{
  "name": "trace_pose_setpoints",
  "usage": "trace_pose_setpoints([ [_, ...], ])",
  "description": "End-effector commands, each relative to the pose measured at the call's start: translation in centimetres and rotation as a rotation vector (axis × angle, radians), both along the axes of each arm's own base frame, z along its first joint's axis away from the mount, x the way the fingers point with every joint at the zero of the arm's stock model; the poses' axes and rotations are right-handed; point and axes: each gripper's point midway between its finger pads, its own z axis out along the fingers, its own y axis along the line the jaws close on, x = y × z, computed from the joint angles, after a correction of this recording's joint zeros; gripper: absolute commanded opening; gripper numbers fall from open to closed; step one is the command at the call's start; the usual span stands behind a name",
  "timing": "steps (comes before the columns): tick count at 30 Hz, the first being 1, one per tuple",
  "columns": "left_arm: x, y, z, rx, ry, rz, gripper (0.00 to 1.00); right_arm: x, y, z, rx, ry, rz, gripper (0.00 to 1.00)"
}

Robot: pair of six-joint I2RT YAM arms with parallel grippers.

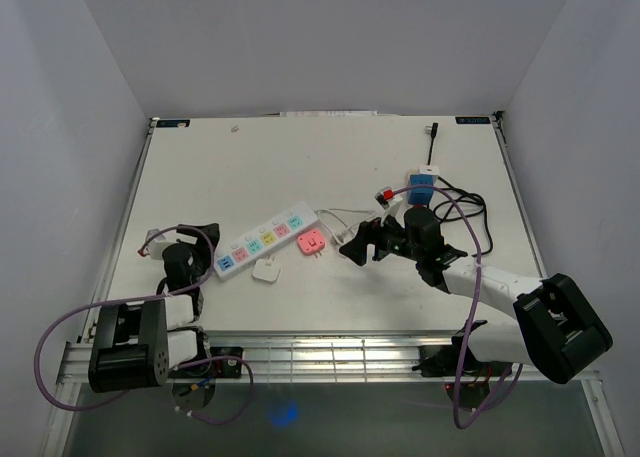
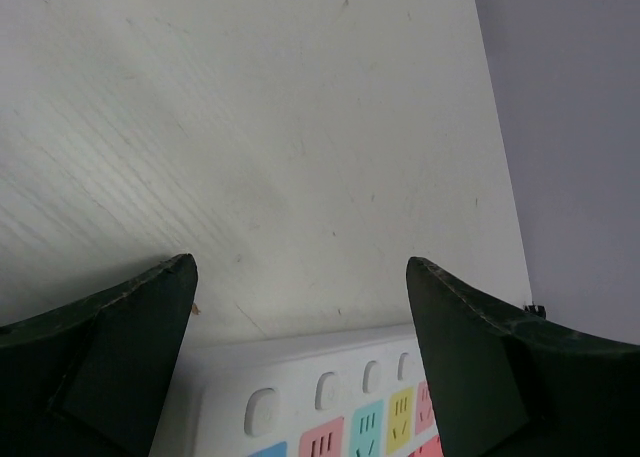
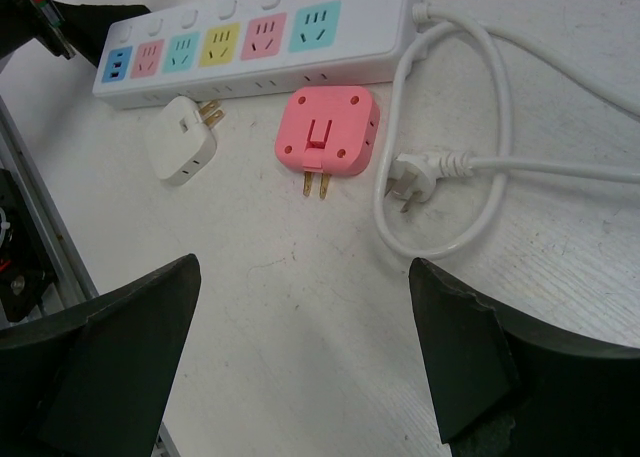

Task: Insert the plug
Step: Move the socket to the center of the board.

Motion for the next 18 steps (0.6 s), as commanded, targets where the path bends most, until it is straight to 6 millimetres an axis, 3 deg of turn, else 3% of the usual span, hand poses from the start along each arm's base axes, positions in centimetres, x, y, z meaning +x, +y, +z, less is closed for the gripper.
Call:
trace_pose_setpoints([
  [1,-1.2,-2.9,-2.6,-0.006,0.097,-0.103,0.97,0.8,0.8,2.4,0.044,-0.061,0.008,0.9],
  [8,-2.0,-7.9,-3.3,0.007,0.125,-0.247,0.97,1.1,0.6,1.8,0.016,-0.045,-0.008,0.9],
  [16,-2.9,-10.8,-3.0,-0.025,0.115,-0.346,0.97,2.1,1.6,0.3,-0.124,-0.057,-0.018,0.9],
  [18,-2.9,-11.7,-2.7,-0.032,0.11,-0.381,0.97,1.9,2.1,-1.0,-0.189,-0.043,-0.004,0.9],
])
